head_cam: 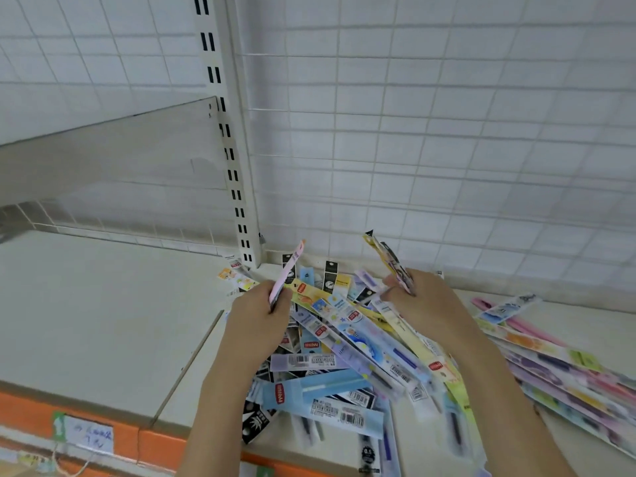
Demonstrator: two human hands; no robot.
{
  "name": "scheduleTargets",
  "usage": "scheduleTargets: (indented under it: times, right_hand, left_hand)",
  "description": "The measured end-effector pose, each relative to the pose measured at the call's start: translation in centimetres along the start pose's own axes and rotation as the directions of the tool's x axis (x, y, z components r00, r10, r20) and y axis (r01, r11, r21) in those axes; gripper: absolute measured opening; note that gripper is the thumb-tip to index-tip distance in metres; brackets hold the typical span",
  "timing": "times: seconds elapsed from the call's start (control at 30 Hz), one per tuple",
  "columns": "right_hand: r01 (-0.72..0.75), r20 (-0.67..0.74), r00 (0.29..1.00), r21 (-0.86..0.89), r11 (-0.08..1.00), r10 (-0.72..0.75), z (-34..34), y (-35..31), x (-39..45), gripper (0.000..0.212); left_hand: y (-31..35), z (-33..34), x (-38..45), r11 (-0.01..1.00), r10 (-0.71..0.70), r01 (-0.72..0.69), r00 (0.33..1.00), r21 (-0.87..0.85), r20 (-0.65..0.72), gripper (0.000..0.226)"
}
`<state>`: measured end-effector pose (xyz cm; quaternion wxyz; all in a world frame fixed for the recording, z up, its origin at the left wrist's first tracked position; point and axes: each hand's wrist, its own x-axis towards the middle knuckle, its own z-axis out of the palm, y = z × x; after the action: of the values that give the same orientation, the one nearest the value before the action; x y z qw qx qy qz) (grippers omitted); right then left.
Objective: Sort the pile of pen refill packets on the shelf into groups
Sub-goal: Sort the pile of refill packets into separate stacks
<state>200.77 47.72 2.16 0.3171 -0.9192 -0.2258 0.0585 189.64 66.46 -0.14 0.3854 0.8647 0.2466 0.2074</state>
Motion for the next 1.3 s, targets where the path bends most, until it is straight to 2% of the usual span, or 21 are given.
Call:
scheduleTargets:
  times: [0.17,0.37,0.43,0.6,0.73,0.8,0.93,1.03,1.2,1.3]
  right_hand:
    - [0.012,-0.096,0.995,-0.004,1.000,-0.012,-0.5,1.3,-1.8,0.019]
    - [-0.034,-0.252,0.968,-0.074,0.997,0.014,-1.1,2.1,-3.3,0.039]
    - [-0.057,-0.264,0.964,-0.091,0.994,0.031,-1.3,2.4,-3.6,0.045]
    - [-0.004,-0.203,0.979,-0.154,0.988,-0.027,-0.7,3.3,-3.8,0.041]
    - [0.012,-0.106,0.994,-0.073,0.997,-0.020,0.3,3.7,-3.9,0.010]
    - [0.002,-0.058,0.998,-0.091,0.996,-0.008,0.7,3.4,-3.9,0.017]
    - [-0.018,0.027,0.999,-0.240,0.971,0.025,1.5,2.4,-3.0,0.031]
    - [-0.030,0.107,0.992,-0.302,0.953,0.065,2.6,2.3,-2.2,0.031]
    - [-0.054,0.103,0.991,-0.316,0.947,0.091,3.5,2.7,-1.3,0.019]
    - [-0.062,0.054,0.996,-0.192,0.979,0.074,2.7,2.8,-1.6,0.017]
  left_hand:
    - [0.5,0.2,-0.5,0.999,0.032,-0.032,0.999,-0.008,0.009,0.039]
    - [0.9,0.4,-1.3,0.996,0.048,-0.051,0.998,0.073,0.042,0.038]
    - [0.9,0.5,-1.6,0.993,0.059,-0.064,0.997,0.101,0.052,0.037]
    - [0.2,1.0,-2.2,0.989,0.013,-0.031,0.993,0.148,0.120,0.030]
    - [-0.4,1.2,-2.5,0.988,-0.019,-0.008,0.984,0.154,0.177,0.030]
    - [-0.4,1.0,-2.7,0.986,-0.039,0.007,0.981,0.164,0.191,0.029]
    - [-0.2,0.0,-3.3,0.976,-0.068,0.030,0.983,0.216,0.173,0.031]
    - [-0.2,-0.6,-3.4,0.961,-0.089,0.046,0.985,0.274,0.145,0.038]
    - [-0.2,-0.8,-3.4,0.956,-0.127,0.095,0.987,0.277,0.100,0.039]
    - [0.1,0.1,-3.0,0.954,-0.100,0.063,0.988,0.295,0.114,0.035]
